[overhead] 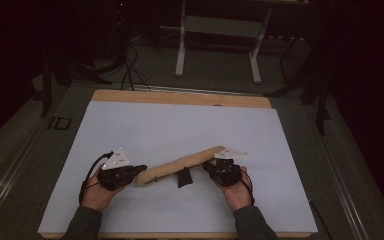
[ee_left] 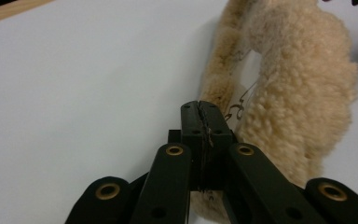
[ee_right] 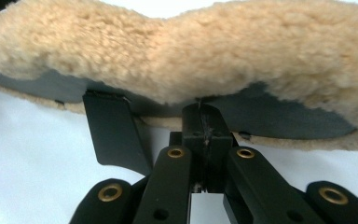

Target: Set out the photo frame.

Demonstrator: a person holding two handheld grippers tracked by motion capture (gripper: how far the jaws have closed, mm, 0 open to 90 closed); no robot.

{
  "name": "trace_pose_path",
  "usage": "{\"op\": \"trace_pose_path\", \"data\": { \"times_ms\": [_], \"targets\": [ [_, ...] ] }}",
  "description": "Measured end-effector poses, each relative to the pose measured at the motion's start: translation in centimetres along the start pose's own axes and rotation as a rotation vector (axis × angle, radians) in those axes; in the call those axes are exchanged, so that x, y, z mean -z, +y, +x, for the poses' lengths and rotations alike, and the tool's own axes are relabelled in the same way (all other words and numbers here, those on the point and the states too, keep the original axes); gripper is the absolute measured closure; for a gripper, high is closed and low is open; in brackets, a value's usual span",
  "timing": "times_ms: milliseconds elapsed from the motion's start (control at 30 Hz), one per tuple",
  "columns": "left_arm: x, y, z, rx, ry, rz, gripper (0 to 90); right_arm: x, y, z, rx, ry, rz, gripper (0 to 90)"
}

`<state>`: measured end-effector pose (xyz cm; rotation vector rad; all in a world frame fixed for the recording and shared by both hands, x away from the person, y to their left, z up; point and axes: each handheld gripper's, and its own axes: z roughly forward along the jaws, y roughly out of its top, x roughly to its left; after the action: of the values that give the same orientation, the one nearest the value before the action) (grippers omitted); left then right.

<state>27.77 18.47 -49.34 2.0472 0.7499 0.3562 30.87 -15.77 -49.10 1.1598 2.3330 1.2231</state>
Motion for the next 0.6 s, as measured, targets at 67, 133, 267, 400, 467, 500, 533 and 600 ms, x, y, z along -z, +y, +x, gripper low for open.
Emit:
{"op": "trace_pose_path", "data": {
  "times_ms": [67, 133, 267, 400, 467, 500, 533, 600],
  "targets": [
    [-0.2, 0.0, -0.2, -0.004, -0.004, 0.002, 90.0, -0.1, 0.2, 0.2, 0.002, 0.003, -0.001, 90.0],
    [-0.3, 0.0, -0.3, -0.004, -0.01, 0.002, 90.0, -0.2, 0.3, 0.3, 0.008, 0.007, -0.001, 90.0],
    [-0.3, -0.1, -0.5, -0.003, -0.017, 0.0, 90.0, -0.3, 0.6, 0.5, 0.008, 0.007, 0.002, 90.0],
    [-0.4, -0.2, -0.9, -0.009, -0.024, 0.002, 90.0, -0.4, 0.8, 0.6, 0.008, 0.009, 0.002, 90.0],
    [-0.4, -0.1, -1.1, -0.013, -0.028, 0.004, 90.0, -0.5, 0.9, 0.7, 0.01, 0.009, 0.002, 90.0],
    [-0.5, -0.1, -1.2, -0.017, -0.031, 0.005, 90.0, -0.6, 1.0, 0.7, 0.011, 0.01, 0.003, 90.0],
    [-0.5, -0.1, -1.3, -0.021, -0.032, 0.007, 90.0, -0.6, 1.1, 0.7, 0.009, 0.008, 0.003, 90.0],
    [-0.6, -0.1, -1.5, -0.027, -0.037, 0.009, 90.0, -0.7, 1.2, 0.8, 0.008, 0.006, 0.007, 90.0]
  ]
}}
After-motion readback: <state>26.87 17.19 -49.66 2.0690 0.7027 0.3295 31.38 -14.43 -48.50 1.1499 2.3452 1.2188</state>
